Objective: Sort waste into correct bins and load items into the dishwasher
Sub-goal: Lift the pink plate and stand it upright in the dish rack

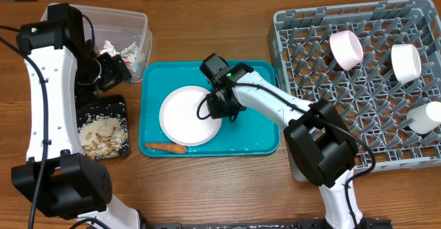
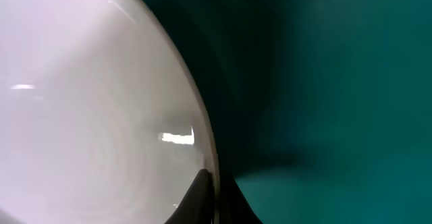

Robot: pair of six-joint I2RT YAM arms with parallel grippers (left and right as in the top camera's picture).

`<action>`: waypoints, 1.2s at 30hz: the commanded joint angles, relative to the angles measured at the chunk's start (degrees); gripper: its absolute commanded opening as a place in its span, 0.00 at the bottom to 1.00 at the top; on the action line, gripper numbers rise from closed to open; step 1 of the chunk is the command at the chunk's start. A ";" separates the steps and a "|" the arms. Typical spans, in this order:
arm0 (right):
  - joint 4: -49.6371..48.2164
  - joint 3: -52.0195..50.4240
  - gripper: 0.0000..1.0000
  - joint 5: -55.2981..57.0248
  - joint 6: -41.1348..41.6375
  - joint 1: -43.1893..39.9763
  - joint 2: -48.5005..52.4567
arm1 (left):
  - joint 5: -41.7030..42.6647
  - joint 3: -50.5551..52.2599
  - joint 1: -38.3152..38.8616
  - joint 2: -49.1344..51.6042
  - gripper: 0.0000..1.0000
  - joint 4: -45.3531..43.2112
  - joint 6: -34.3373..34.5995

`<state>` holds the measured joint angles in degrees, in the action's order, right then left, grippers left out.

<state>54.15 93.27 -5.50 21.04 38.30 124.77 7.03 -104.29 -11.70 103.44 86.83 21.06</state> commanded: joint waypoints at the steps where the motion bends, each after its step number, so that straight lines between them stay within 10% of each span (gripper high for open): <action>1: 2.69 -0.17 0.04 4.46 0.24 -4.02 -2.21 | -0.37 0.04 0.13 -1.46 0.90 0.13 0.17; 12: 4.90 -0.15 0.04 20.76 -10.43 -16.06 -27.93 | -0.37 0.04 0.17 -1.46 0.90 0.02 0.17; 19: 3.69 -0.17 0.04 53.94 -13.27 -20.13 -37.40 | -0.37 0.04 0.15 -1.46 0.90 -0.33 0.20; 23: 6.86 -1.18 0.04 78.07 -1.36 -21.09 -36.39 | -0.37 0.04 0.15 -1.46 0.90 -0.33 0.17; 36: 2.47 -12.46 0.04 71.04 0.31 -22.12 -28.57 | -0.37 0.04 0.15 -1.46 0.90 -0.37 0.17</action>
<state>57.76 83.00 67.46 19.84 16.43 94.70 7.03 -104.29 -11.70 103.44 86.59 21.06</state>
